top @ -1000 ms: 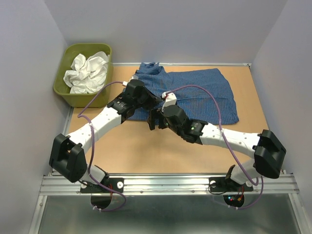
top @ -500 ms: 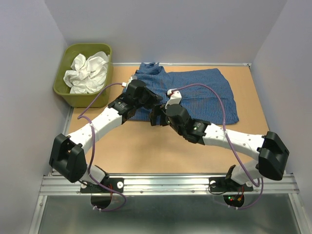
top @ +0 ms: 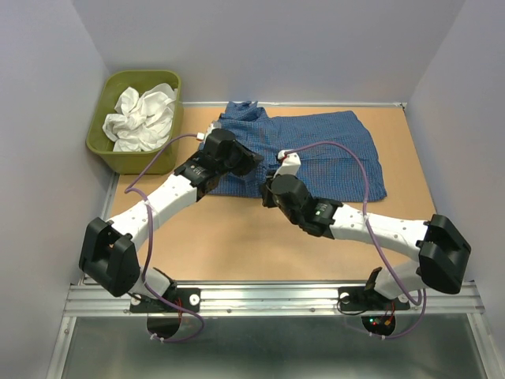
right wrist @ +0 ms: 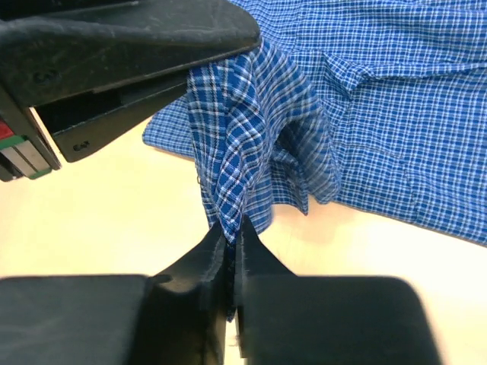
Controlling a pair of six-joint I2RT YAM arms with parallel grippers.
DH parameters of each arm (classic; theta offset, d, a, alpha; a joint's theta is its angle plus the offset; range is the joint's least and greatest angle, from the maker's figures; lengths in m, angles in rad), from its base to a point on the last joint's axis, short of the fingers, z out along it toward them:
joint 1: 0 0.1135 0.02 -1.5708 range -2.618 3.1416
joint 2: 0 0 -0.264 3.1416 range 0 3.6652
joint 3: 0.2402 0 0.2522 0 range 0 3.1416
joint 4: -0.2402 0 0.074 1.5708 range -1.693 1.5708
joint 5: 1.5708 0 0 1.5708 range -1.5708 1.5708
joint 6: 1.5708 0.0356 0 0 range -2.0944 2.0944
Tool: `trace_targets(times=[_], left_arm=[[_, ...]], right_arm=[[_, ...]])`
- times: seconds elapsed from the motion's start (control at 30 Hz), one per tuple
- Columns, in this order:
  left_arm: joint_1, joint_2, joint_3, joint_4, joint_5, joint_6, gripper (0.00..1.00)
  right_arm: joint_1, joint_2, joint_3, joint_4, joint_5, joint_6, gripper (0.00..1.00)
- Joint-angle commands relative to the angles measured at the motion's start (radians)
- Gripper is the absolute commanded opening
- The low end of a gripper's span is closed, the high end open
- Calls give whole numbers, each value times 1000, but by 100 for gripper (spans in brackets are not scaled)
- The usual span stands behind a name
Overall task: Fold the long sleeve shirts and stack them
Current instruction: Fold the shirt
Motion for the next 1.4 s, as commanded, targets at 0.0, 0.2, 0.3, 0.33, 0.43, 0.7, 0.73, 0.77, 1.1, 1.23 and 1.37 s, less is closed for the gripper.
trace_targets(times=[0.0, 0.2, 0.3, 0.33, 0.43, 0.7, 0.73, 0.77, 1.1, 1.23, 1.37], left_arm=[[-7, -49, -2, 41, -50, 36, 24], [42, -41, 37, 0, -79, 203, 59], [93, -41, 58, 0, -48, 281, 72], [105, -41, 70, 0, -39, 309, 79], [145, -49, 87, 0, -30, 390, 87], [196, -158, -46, 29, -100, 579, 91], [197, -172, -67, 35, -104, 599, 90], [199, -175, -90, 38, -113, 607, 89], [239, -19, -225, 52, -168, 579, 76], [268, 54, -236, 74, -147, 567, 76], [273, 126, -215, 88, -127, 565, 75]], right_arm=[[-2, -62, -13, 63, 48, -32, 1], [-46, -105, 22, 61, 77, -171, 1], [-95, -93, 73, 61, 51, -248, 1], [-111, -78, 88, 61, 36, -277, 1], [-170, -31, 169, 61, -7, -339, 1], [-286, 184, 509, 64, -93, -549, 0], [-289, 209, 548, 66, -97, -573, 1], [-304, 262, 579, 67, -107, -609, 0], [-365, 529, 899, 91, -156, -742, 1], [-387, 586, 952, 95, -160, -755, 1], [-401, 609, 965, 101, -170, -755, 1]])
